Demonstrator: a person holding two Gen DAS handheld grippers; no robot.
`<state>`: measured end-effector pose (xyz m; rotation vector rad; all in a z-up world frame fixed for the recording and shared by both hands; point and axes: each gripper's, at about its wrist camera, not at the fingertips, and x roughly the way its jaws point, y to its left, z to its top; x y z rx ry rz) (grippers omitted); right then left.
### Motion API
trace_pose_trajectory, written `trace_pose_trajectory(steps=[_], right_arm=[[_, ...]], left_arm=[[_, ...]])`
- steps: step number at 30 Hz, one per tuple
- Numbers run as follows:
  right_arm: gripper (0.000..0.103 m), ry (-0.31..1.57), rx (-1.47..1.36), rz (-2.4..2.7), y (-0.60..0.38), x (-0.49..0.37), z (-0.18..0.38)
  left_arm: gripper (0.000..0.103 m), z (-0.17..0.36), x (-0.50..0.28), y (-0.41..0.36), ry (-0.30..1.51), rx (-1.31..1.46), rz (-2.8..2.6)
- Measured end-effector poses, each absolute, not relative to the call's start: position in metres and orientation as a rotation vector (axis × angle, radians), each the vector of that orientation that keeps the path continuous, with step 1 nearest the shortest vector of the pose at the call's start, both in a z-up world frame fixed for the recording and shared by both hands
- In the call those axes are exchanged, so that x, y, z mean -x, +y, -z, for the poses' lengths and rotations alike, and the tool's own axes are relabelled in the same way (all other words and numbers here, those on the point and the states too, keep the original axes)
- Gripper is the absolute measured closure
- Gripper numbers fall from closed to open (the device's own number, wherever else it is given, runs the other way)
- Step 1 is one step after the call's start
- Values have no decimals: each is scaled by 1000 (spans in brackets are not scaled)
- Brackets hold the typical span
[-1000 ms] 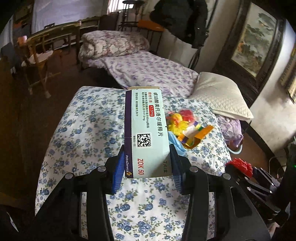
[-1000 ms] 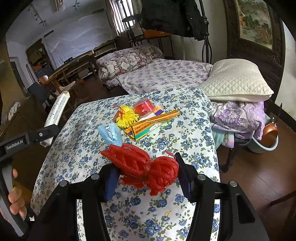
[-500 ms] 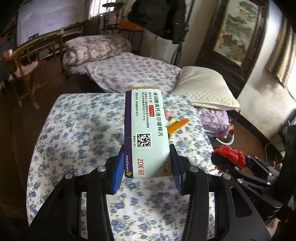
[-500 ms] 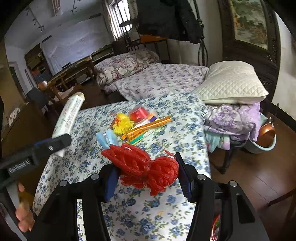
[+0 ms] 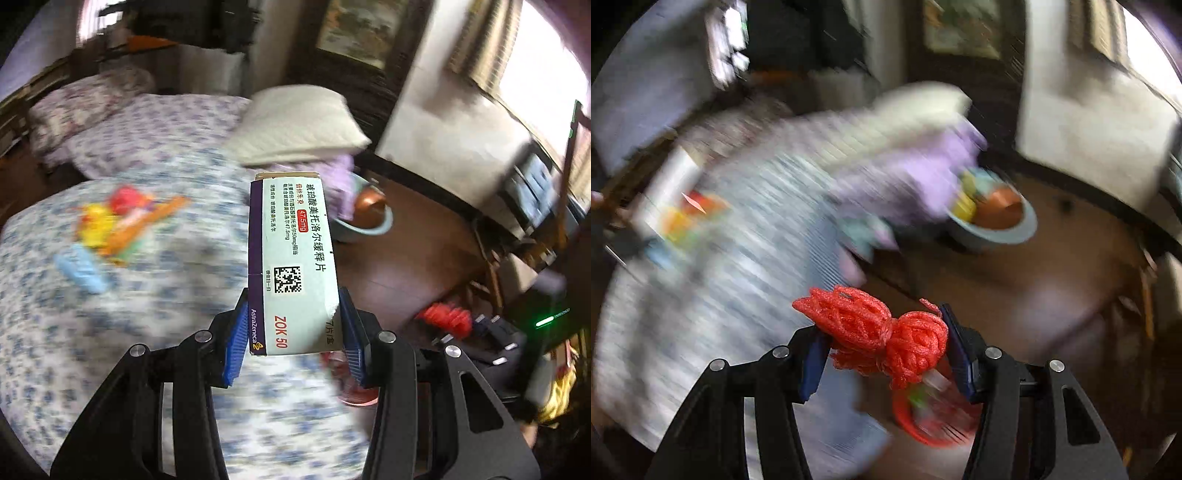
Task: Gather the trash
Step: 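Carry the red yarn tassels and white box in both tools to the red wastebasket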
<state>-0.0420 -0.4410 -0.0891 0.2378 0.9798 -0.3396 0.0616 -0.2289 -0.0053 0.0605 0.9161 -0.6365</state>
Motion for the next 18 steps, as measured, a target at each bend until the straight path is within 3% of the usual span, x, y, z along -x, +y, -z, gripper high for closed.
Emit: trace_pose_trajectory(steps=[8, 18], right_arm=[[46, 1184, -394, 431, -510, 95, 213], [46, 1225, -435, 411, -510, 91, 259]], left_arm=[[58, 43, -33, -321, 968, -198, 732], [58, 78, -28, -355, 1035, -266, 734]])
